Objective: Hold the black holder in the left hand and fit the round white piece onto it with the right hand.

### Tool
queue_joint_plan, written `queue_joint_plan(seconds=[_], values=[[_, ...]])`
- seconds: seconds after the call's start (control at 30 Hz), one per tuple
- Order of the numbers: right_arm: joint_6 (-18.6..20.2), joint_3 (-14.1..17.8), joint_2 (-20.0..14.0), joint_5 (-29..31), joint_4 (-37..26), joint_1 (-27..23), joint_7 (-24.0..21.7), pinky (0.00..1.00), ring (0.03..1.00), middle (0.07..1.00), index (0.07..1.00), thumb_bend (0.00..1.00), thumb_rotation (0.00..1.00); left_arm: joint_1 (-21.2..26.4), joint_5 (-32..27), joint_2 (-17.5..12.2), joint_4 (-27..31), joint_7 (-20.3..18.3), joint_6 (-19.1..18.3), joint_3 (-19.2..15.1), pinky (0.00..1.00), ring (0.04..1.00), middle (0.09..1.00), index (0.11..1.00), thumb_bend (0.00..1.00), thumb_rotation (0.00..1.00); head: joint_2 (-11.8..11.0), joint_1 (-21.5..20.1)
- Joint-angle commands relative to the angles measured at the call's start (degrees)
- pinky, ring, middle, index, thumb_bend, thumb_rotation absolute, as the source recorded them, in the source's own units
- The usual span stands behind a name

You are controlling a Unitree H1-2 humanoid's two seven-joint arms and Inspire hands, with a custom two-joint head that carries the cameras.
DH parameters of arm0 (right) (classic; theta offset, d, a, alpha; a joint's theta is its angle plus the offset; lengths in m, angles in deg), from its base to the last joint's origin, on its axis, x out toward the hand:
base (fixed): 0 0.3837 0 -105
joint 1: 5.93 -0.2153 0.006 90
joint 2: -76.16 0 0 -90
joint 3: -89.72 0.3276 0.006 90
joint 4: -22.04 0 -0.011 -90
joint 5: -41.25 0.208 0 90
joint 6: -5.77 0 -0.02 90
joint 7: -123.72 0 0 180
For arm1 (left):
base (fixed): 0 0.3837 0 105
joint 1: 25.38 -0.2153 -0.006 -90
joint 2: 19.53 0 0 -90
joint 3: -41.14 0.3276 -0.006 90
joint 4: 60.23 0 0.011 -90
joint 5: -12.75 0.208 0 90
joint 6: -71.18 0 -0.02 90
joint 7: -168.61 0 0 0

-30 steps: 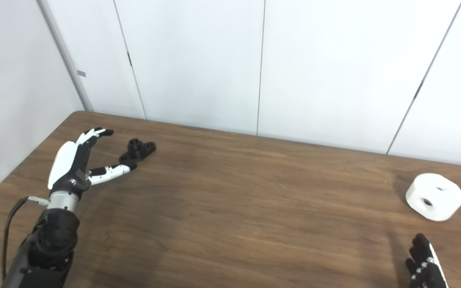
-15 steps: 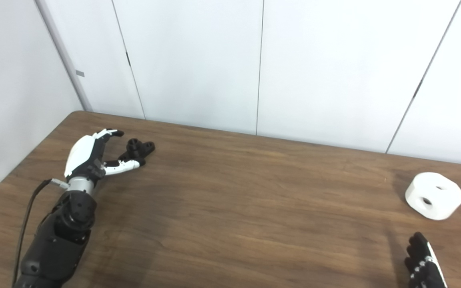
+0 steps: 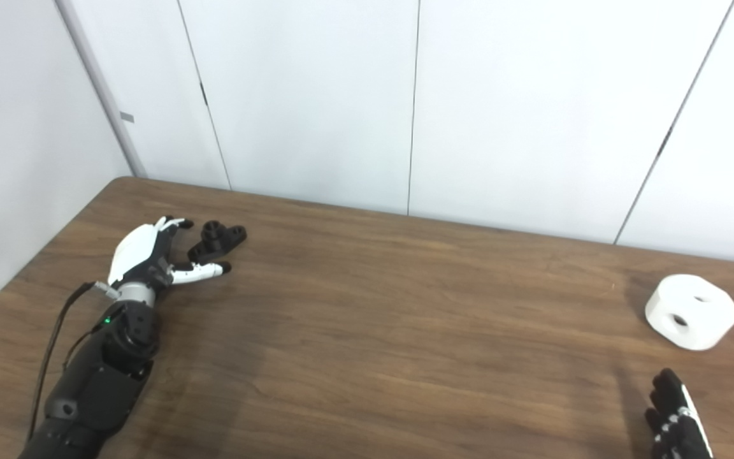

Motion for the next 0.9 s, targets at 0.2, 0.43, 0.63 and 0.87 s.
queue_joint_plan(seconds=[0.2, 0.43, 0.63, 0.87], values=[[-2.0, -0.07, 0.54, -0.31, 0.9, -0.32, 0.19, 1.0, 0.994, 0.979, 0.957, 0.75, 0.96, 3.33, 0.69, -2.73, -0.82, 1.99, 0.53, 0.52, 1.0, 1.0, 0.969, 0.807, 0.87, 0.33, -0.04, -0.43], [-2.06, -0.07, 0.78, -0.41, 1.12, -0.37, 0.3, 1.0, 0.984, 0.97, 0.944, 0.75, 0.94, 4.29, 0.62, -2.67, -2.79, 2.56, 1.11, 1.57, 1.0, 1.0, 0.967, 0.782, 0.87, 0.33, -0.18, -0.97], [-2.75, -0.06, 0.92, -0.35, 1.68, -0.68, 0.2, 1.0, 0.969, 0.958, 0.938, 0.74, 0.93, 5.81, 0.93, -2.9, -5.34, 2.67, 0.8, 2.99, 1.0, 1.0, 0.965, 0.778, 0.86, 0.35, -0.25, -1.28], [-2.63, -0.13, 1.14, -1.2, 1.85, -1.0, 0.62, 1.0, 0.968, 0.959, 0.937, 0.75, 0.93, 7.5, 0.21, -3.3, -8.47, 3.57, 1.68, 3.81, 1.0, 1.0, 0.961, 0.776, 0.87, 0.36, -0.28, -1.73]])
